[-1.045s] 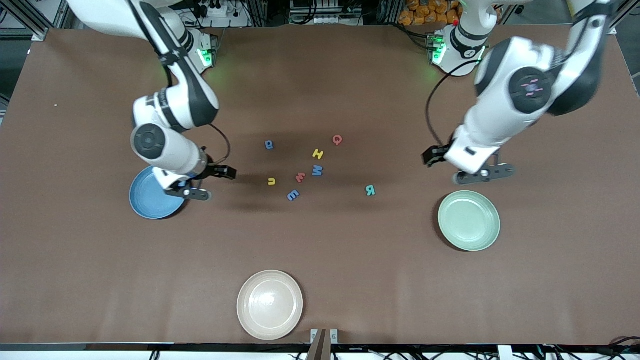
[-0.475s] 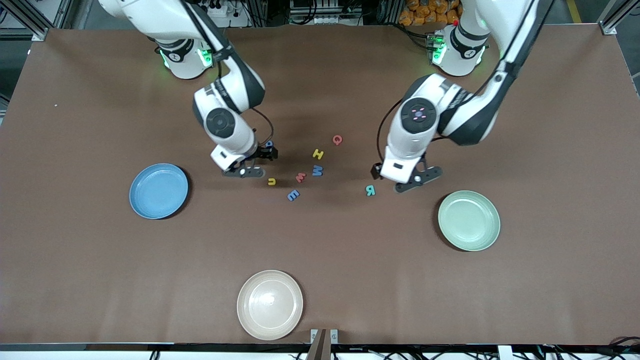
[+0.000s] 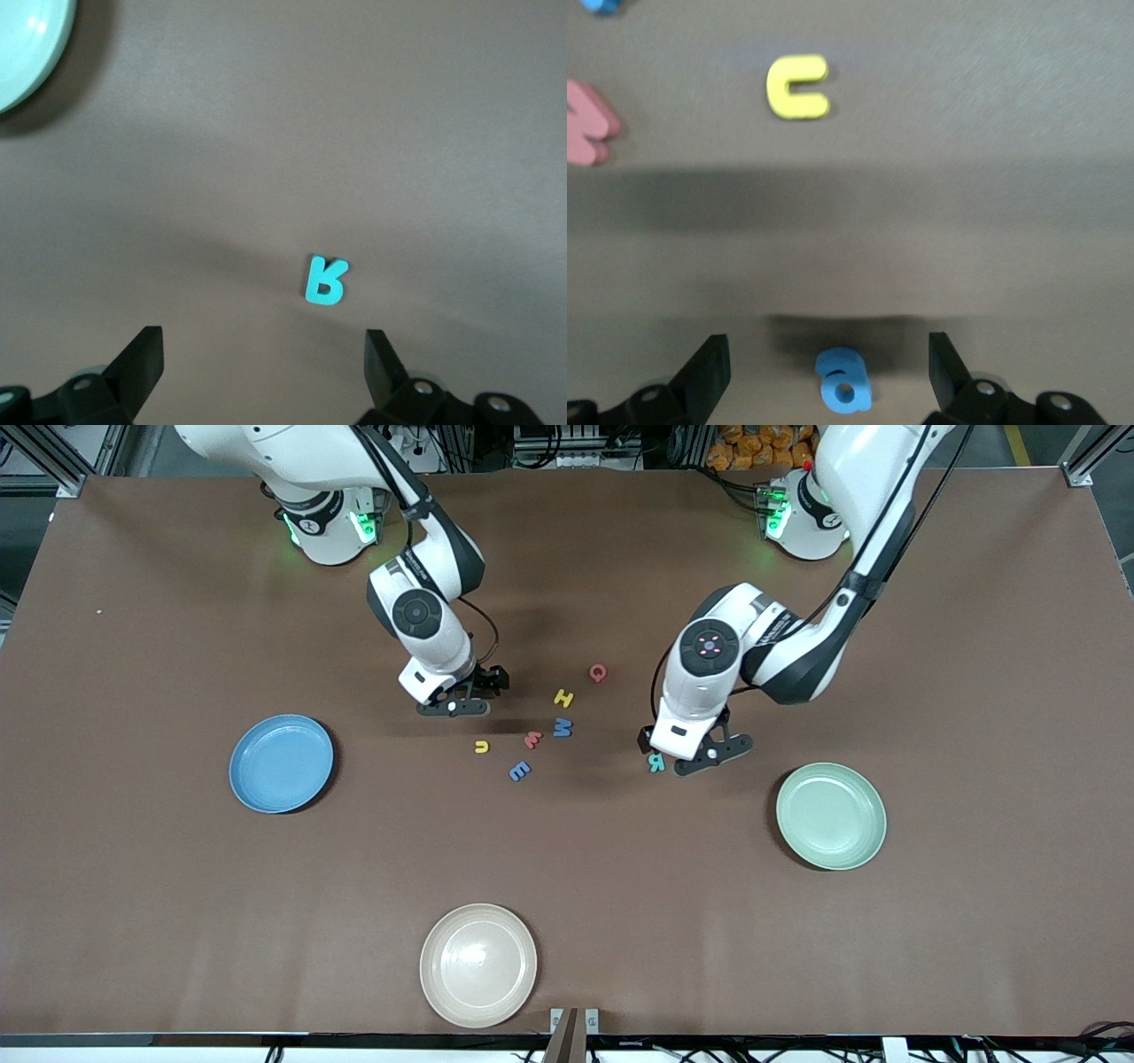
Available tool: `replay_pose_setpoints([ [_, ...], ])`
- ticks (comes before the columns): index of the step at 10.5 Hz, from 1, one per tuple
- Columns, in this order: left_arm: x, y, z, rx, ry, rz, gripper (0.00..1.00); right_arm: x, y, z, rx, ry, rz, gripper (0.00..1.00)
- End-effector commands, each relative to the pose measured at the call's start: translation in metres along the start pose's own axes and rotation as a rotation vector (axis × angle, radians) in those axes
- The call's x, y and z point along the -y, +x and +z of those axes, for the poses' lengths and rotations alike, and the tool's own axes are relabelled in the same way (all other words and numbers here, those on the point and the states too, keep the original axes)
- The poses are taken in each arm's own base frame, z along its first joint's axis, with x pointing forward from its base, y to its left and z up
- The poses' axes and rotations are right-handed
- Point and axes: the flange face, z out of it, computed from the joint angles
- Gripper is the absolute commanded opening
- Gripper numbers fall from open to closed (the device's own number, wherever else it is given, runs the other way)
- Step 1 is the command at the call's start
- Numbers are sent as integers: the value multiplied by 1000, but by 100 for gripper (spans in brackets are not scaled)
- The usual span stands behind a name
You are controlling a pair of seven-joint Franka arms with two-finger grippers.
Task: Sort upper and lower case letters into plates
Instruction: 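Close both grippers on the blue a and the teal K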
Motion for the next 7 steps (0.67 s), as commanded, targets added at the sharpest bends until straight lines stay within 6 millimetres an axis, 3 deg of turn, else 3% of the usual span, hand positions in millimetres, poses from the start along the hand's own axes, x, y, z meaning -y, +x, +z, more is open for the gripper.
replay_pose_setpoints([
  [1, -10, -1, 26, -23, -8, 24, 97, -4, -16, 6, -13, 10, 8, 98],
  [2, -12, -3, 34, -33, 2, 48, 95, -5, -19, 8, -7, 4, 5, 98],
  [4, -14, -5, 53, -29, -2, 80, 93, -7, -22, 11, -2, -1, 4, 86],
  [6, -16, -6, 63, -25, -21, 82, 91, -4, -26, 12, 0, -3, -6, 70],
  [7, -18, -6, 66, -24, -31, 83, 87, -3, -26, 12, 0, -3, -9, 69],
])
